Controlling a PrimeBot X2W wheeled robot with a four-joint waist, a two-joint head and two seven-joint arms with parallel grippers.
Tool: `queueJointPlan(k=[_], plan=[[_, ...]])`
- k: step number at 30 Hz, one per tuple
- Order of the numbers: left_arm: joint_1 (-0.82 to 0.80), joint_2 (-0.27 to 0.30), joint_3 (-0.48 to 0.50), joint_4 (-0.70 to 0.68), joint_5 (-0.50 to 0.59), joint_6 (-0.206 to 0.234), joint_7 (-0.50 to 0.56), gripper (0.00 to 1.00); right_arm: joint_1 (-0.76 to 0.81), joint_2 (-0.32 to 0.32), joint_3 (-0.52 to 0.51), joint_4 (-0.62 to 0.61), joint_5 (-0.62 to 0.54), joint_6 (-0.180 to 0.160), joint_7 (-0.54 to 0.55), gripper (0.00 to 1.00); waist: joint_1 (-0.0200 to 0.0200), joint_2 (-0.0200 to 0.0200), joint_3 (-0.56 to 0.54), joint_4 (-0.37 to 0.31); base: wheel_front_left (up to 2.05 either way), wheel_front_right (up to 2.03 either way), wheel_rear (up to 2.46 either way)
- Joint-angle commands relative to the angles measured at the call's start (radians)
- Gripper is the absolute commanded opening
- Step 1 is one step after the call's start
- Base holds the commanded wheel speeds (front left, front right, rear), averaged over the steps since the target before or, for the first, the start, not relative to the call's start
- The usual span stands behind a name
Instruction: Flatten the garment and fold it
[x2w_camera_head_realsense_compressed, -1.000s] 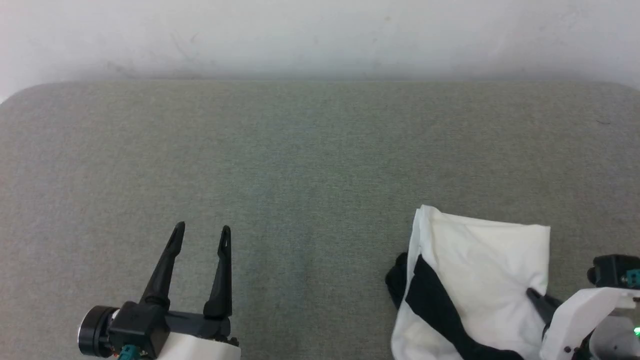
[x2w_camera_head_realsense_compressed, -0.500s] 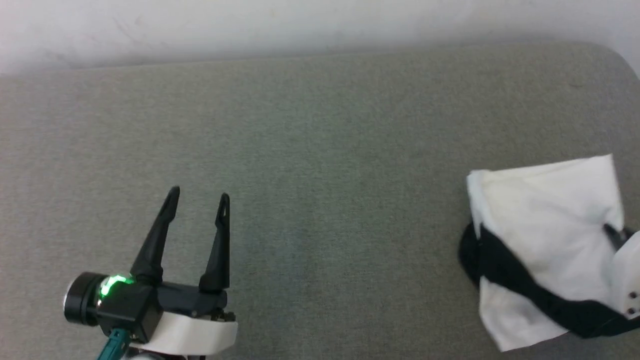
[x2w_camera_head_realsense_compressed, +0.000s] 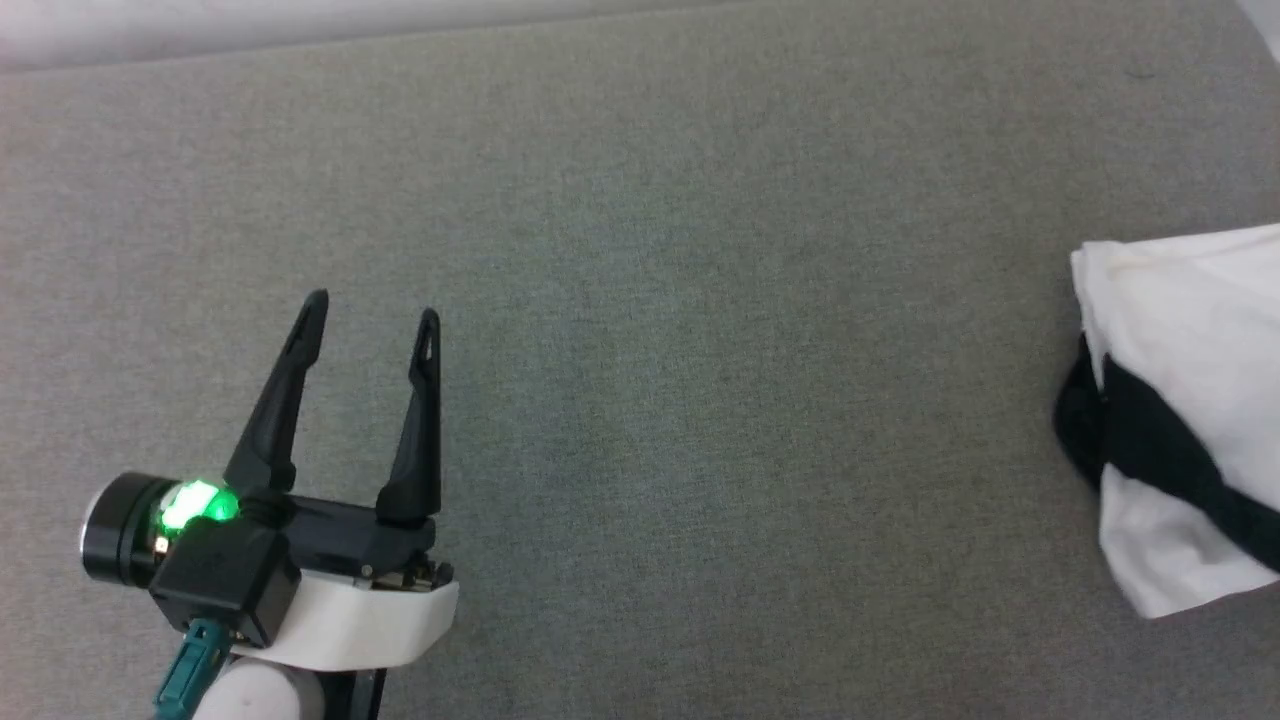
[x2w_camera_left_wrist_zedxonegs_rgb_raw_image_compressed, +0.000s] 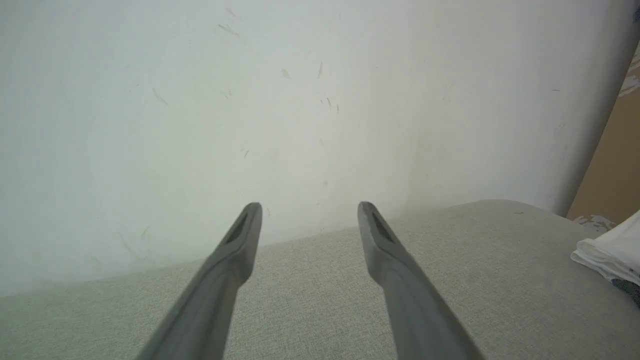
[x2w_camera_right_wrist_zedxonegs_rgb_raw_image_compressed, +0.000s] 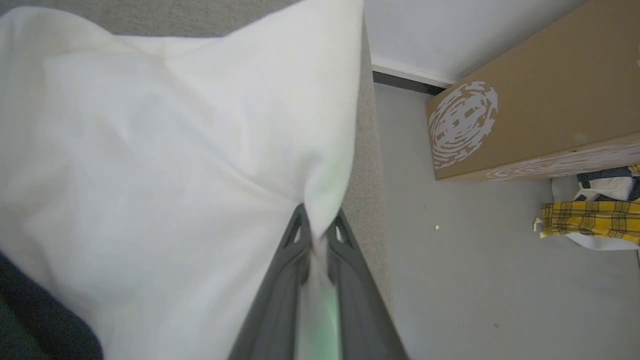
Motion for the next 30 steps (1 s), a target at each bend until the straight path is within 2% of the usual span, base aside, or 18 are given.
queueJointPlan(k=[1, 8, 12, 13, 14, 15, 16, 24, 30], plan=[[-0.021, 0.005, 0.003, -0.006, 0.01, -0.002, 0.003, 1.0, -0.024, -0.02, -0.002, 0.009, -0.015, -0.001, -0.015, 0.0, -0.0002, 0.0, 0.04, -0.008, 0.0, 0.0, 0.0], [-0.054, 0.003, -0.007, -0.008, 0.017, -0.003, 0.003, 1.0, -0.071, -0.075, -0.013, 0.079, -0.043, -0.001, -0.069, 0.0, -0.0002, 0.0, 0.089, 0.006, 0.0, 0.0, 0.0], [-0.066, 0.0, -0.012, -0.002, 0.017, -0.002, 0.0, 1.0, -0.086, -0.074, -0.012, 0.117, -0.051, -0.001, -0.092, 0.0, -0.0002, 0.0, 0.101, 0.016, 0.0, 0.0, 0.0], [-0.068, -0.001, -0.012, -0.001, 0.018, -0.001, -0.002, 1.0, -0.088, -0.071, -0.011, 0.126, -0.054, -0.001, -0.097, 0.26, -0.0002, 0.0, 0.101, 0.018, 0.0, 0.0, 0.0], [-0.07, -0.002, -0.012, 0.0, 0.019, 0.002, -0.004, 1.0, -0.09, -0.068, -0.011, 0.133, -0.057, -0.001, -0.101, 0.41, -0.0002, 0.0, 0.102, 0.019, 0.0, 0.0, 0.0], [-0.07, -0.003, -0.013, 0.001, 0.02, 0.003, -0.006, 1.0, -0.093, -0.066, -0.011, 0.141, -0.059, -0.001, -0.105, 0.82, -0.0002, 0.0, 0.1, 0.021, 0.0, 0.0, 0.0], [-0.071, -0.004, -0.013, 0.002, 0.021, 0.005, -0.008, 1.0, -0.095, -0.065, -0.011, 0.147, -0.062, -0.001, -0.109, 1.0, -0.0002, 0.0, 0.098, 0.022, 0.0, 0.0, 0.0], [-0.046, -0.029, 0.006, 0.007, 0.017, 0.039, -0.042, 1.0, -0.093, -0.048, -0.014, 0.169, -0.064, -0.001, -0.133, 1.0, -0.0002, 0.0, 0.036, 0.022, 0.0, 0.0, 0.0], [-0.001, -0.033, 0.002, 0.057, 0.0, 0.035, -0.051, 1.0, -0.054, 0.023, -0.042, 0.122, -0.032, -0.001, -0.204, 1.0, -0.0002, 0.0, -0.055, 0.03, 0.0, 0.0, 0.0]])
